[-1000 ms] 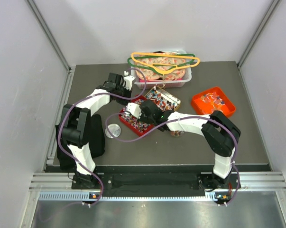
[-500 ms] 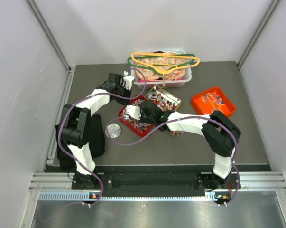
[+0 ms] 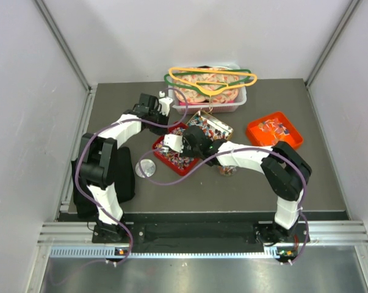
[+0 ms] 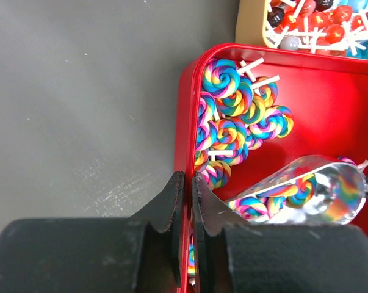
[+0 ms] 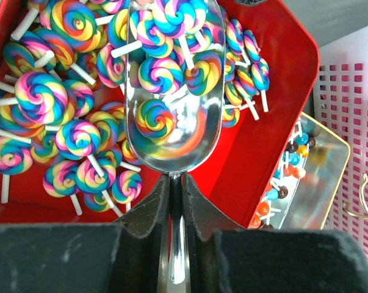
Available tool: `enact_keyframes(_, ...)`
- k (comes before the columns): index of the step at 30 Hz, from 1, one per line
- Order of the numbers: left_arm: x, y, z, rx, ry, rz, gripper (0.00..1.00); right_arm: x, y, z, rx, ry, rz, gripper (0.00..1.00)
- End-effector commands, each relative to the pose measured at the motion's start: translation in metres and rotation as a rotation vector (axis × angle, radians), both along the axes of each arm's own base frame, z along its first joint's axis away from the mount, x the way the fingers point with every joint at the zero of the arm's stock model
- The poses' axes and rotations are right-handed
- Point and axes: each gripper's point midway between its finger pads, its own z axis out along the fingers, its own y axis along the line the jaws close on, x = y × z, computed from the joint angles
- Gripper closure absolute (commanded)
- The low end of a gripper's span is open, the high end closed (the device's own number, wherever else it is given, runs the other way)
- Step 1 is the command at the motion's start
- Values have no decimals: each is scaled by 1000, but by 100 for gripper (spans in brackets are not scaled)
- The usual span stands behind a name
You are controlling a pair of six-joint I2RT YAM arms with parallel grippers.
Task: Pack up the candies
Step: Scoop the fake candies from the storage box.
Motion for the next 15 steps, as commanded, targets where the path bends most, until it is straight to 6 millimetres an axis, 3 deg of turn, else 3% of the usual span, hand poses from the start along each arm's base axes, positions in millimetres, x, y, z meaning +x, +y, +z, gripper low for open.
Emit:
enact_keyframes(1,29,-7,30,-59,-101,19,100,12,15,62,118,-82,26,100)
enact_keyframes(11,29,-5,23,-39,-96,26,98,10,21,78,130,-73,49,100)
enact_keyframes(15,34,-5,24,-35,-104,28,86,5,18,80,129,-62,61,100)
